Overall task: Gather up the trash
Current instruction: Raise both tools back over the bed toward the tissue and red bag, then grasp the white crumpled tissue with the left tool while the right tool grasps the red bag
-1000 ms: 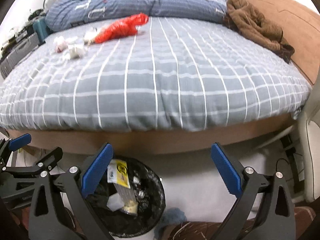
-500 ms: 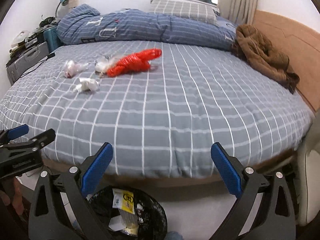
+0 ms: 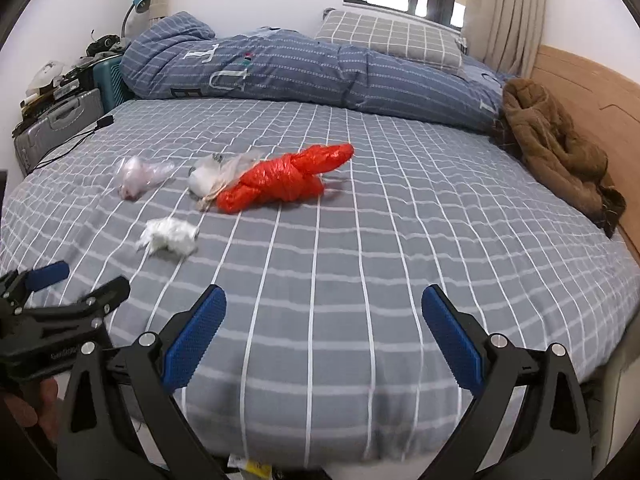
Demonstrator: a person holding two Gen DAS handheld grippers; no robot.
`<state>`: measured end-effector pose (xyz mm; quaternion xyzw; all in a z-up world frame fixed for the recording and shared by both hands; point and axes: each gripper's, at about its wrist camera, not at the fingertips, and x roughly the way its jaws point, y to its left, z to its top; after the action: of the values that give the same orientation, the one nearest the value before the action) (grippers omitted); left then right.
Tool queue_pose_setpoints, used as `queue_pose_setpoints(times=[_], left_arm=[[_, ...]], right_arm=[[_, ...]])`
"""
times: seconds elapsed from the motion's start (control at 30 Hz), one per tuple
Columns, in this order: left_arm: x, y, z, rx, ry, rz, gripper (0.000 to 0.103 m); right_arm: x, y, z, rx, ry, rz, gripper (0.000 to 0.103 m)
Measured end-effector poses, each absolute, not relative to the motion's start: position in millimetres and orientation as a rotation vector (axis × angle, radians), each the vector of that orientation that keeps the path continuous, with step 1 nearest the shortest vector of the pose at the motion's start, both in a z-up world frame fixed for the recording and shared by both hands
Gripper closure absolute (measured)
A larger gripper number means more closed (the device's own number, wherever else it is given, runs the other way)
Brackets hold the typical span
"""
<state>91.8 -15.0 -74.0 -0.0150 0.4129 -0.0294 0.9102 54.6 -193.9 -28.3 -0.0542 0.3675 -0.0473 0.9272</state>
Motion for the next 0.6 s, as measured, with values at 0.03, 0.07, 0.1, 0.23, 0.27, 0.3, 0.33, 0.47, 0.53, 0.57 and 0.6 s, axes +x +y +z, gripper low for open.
queue_pose_setpoints(times=[0.03,0.07,0.1,0.23,0.27,0.3,0.33,0.47,0.53,0.57,0.6], left_arm=[[96.5,-14.6,-75.4,-0.033,0.854,-0.061,0.006],[101.6,-14.5,-77.1,-0.033,0.858,-0.060,0.006],[108.1,-14.6,-79.0,-0.033,0.864,-0.060,0.006],[127.7,-18.5,-80.9,-0.036,0.869,-0.069,0.006],[131.3,-20.2,-80.6,-0.033,0.868,-0.070,0.006],[135.8,-22.6,-80.7,-0.029,0.867,-0.075,0.006],[140.1,-25.1,-81.1,-0.024,0.868,-0.082,0.006],[155.3,-29.5,-83.8,-0.002,0.875,-0.085,0.006],[161.5,-28.4,-85.8,-0.010,0.885,-0.086,0.007],[165.6,-26.7,-87.4,-0.022,0.893,-0.088,0.007],[168.3,-25.9,-88.2,-0.029,0.898,-0.092,0.007]], right_arm=[[63.9,-194.1,-28.2,-0.115,0.752,-0.094,0.009],[72.1,-194.4,-27.9,-0.117,0.748,-0.089,0.009],[83.3,-194.3,-27.7,-0.119,0.745,-0.083,0.009],[119.5,-192.9,-25.1,-0.104,0.721,-0.053,0.009],[128.0,-191.8,-25.0,-0.105,0.718,-0.045,0.009],[138.5,-190.1,-25.3,-0.111,0.712,-0.039,0.009],[146.9,-188.8,-25.5,-0.115,0.708,-0.033,0.009],[179.8,-184.0,-30.5,-0.123,0.708,-0.013,0.009],[197.1,-181.2,-35.3,-0.125,0.712,-0.005,0.009],[202.0,-180.4,-36.7,-0.125,0.715,-0.002,0.009],[210.3,-179.1,-39.2,-0.127,0.718,0.004,0.009]])
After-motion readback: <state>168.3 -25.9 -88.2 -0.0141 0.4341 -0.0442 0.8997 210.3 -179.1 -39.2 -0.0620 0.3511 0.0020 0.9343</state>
